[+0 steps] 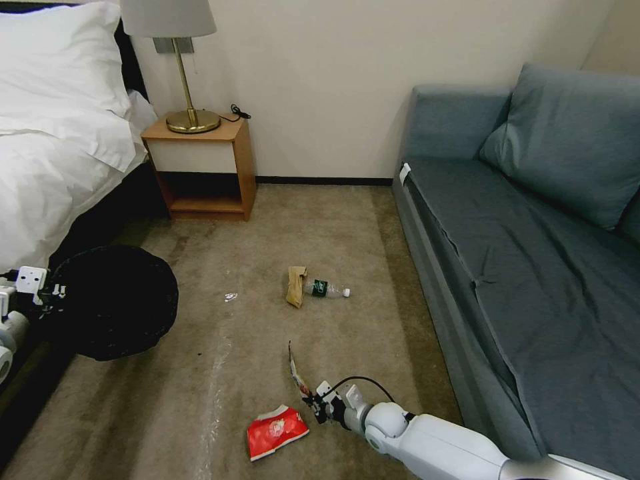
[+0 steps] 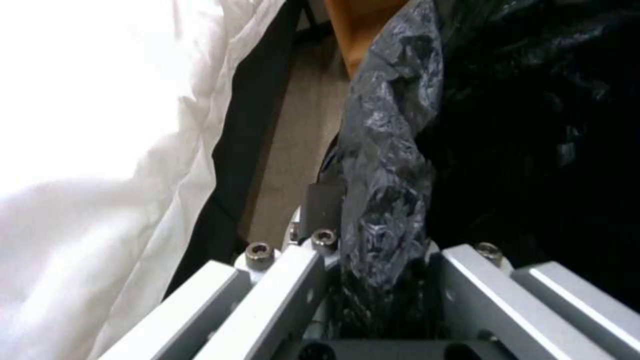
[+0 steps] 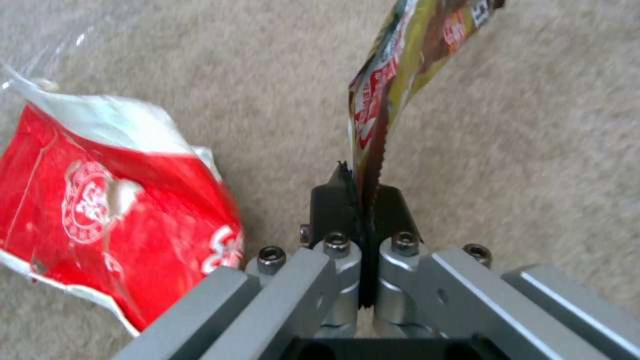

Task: Pick up the trash bin, then pick up the garbage on the floor and place it into the trash bin.

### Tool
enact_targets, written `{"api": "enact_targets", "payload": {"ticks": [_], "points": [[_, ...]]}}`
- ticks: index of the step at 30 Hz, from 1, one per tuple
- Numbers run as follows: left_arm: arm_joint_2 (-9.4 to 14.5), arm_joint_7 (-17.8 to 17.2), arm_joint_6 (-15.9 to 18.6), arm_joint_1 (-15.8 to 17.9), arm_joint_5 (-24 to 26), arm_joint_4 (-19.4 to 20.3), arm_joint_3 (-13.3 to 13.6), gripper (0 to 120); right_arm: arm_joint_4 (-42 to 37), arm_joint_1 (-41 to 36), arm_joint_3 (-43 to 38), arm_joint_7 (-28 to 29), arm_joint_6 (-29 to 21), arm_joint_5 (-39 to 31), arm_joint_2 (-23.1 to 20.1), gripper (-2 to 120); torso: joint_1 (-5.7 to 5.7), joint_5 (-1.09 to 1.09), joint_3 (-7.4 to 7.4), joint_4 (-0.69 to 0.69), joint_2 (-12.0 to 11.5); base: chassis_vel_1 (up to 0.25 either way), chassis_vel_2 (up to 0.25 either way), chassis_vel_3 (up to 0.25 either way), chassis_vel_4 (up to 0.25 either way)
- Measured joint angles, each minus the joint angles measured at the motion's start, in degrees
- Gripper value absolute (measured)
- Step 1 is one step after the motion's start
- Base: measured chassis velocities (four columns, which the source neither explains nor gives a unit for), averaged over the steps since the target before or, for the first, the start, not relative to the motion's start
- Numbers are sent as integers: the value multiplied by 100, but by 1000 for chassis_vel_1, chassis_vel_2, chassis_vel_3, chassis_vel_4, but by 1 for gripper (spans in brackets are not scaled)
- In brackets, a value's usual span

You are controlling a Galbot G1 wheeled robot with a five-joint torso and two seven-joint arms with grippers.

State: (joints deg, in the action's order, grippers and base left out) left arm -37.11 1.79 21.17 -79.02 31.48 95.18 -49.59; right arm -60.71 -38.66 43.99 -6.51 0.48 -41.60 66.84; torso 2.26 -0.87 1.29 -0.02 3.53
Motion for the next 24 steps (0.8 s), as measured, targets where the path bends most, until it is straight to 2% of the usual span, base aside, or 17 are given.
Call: {"api": "enact_targets", "payload": {"ticks": [12,15,18,20,24], "points": [[-53,-1,-2,-5,-21,69,75,1,-754,-53,-476,160,-26,76,-417,0,0,1,0,-1,0,0,0,0,0],[-84,-15,2,141,-67,58,239,1,-1588,135,-651,271,-165,-183,-863,0,0,-1,0,0,0,0,0,0,0],[-97,-17,8,210,-81,50,309,1,-1837,220,-660,310,-225,-315,-985,0,0,1,0,0,0,0,0,0,0],[-142,-41,39,384,-122,42,480,1,-2391,416,-669,394,-349,-596,-1258,0,0,0,0,-1,0,0,0,0,0],[-180,-52,69,495,-145,45,606,1,-2937,561,-658,437,-458,-799,-1469,0,0,1,0,-1,0,0,0,0,0]]}}
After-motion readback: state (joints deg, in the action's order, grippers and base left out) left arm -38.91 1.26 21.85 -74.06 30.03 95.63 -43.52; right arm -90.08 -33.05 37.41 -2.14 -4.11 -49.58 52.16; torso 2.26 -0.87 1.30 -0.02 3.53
